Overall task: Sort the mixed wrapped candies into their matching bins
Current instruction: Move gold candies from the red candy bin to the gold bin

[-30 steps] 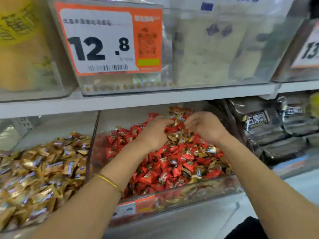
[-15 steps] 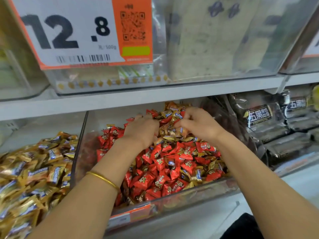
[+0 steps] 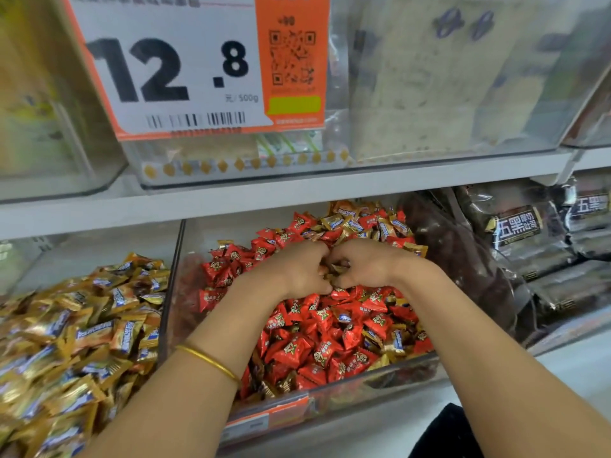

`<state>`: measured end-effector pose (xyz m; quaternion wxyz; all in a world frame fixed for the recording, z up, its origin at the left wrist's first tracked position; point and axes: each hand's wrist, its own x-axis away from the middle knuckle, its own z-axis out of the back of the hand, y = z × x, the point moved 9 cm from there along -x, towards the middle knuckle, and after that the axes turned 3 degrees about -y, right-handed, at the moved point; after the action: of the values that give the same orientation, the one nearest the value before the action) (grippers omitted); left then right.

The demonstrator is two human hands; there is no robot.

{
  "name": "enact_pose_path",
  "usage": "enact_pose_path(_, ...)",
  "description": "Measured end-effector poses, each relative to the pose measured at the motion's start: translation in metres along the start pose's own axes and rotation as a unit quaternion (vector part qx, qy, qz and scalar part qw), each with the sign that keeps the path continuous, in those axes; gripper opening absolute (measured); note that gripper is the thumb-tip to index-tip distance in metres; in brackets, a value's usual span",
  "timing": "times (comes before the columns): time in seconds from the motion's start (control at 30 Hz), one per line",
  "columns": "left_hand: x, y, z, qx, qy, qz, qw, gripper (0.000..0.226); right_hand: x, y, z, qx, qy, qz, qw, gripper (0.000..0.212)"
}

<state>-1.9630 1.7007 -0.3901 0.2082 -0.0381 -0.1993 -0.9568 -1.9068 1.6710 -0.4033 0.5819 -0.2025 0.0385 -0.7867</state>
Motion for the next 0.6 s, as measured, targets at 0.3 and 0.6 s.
enact_pose_path(0.3,0.004,-0.001,-0.005,-0.006,-0.017,-0.006,1.0,0.025,0.033,0.012,0.012,-0.219,0.025,0.029,0.975,0.021)
enact_pose_path(0.6,0.0,-0.002,-0.019,-0.026,-0.074,0.008,0.997,0.05,0.053,0.056,0.018,-0.699,0.165,-0.083,0.691,0.022)
